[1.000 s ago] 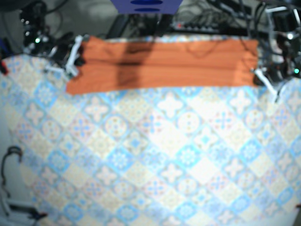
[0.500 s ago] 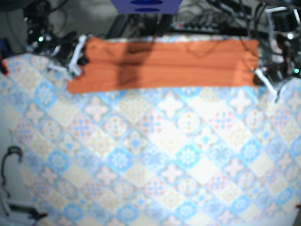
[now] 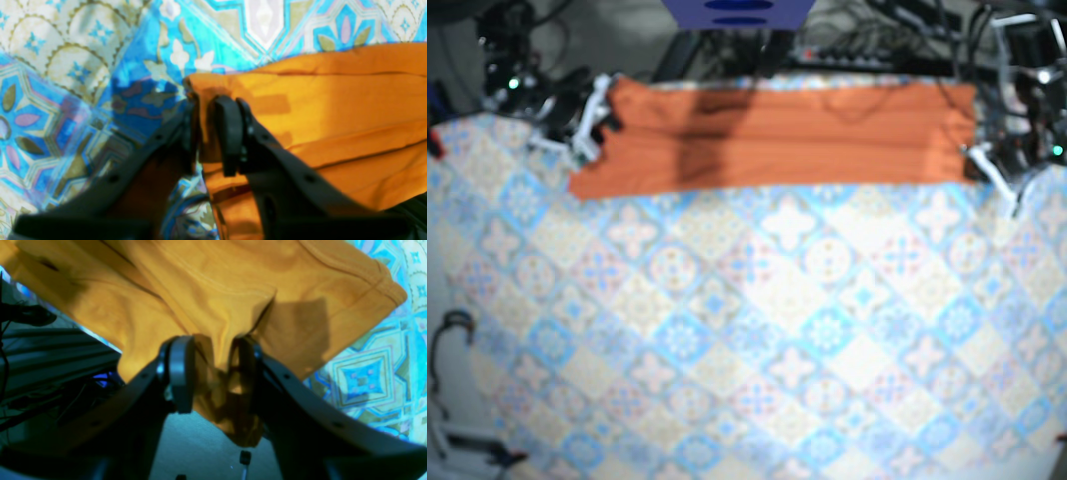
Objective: Fold the T-shirt properly
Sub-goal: 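Lay the folded hem onto the shoulder edge with both grippers, then open both grippers and release the folded shirt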
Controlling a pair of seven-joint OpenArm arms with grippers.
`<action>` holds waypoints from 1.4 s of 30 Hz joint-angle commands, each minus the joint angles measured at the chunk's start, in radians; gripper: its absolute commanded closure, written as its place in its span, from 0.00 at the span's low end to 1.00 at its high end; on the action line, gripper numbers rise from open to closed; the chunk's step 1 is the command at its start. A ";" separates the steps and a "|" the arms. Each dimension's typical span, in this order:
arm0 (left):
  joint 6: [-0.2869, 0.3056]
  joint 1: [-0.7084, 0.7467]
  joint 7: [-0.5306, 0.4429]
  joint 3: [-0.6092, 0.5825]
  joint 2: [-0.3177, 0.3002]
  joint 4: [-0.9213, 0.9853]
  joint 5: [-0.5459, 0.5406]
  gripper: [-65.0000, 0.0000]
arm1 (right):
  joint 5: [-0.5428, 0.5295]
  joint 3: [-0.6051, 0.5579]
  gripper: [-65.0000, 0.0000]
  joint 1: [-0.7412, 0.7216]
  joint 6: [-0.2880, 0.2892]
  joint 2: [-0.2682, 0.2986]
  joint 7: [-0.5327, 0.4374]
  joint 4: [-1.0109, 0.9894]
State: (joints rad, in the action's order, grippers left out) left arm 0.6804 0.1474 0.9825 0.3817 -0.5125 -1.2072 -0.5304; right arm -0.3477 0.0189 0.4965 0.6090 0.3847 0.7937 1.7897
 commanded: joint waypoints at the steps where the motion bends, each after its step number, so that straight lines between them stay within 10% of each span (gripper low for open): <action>1: -0.001 -0.009 -0.014 0.012 -0.024 -0.010 -0.010 0.77 | -0.012 0.006 0.64 0.000 0.004 0.010 -0.017 0.012; 42: -0.003 0.176 -0.006 0.127 -0.047 -0.125 -0.013 0.35 | -0.011 0.310 0.62 0.008 0.004 0.010 -0.020 0.095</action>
State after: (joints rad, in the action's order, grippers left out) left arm 0.6712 0.3267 0.9871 0.5014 -0.5369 -1.3132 -0.5312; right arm -0.3470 0.3202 0.5041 0.6155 0.3801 0.7940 1.8652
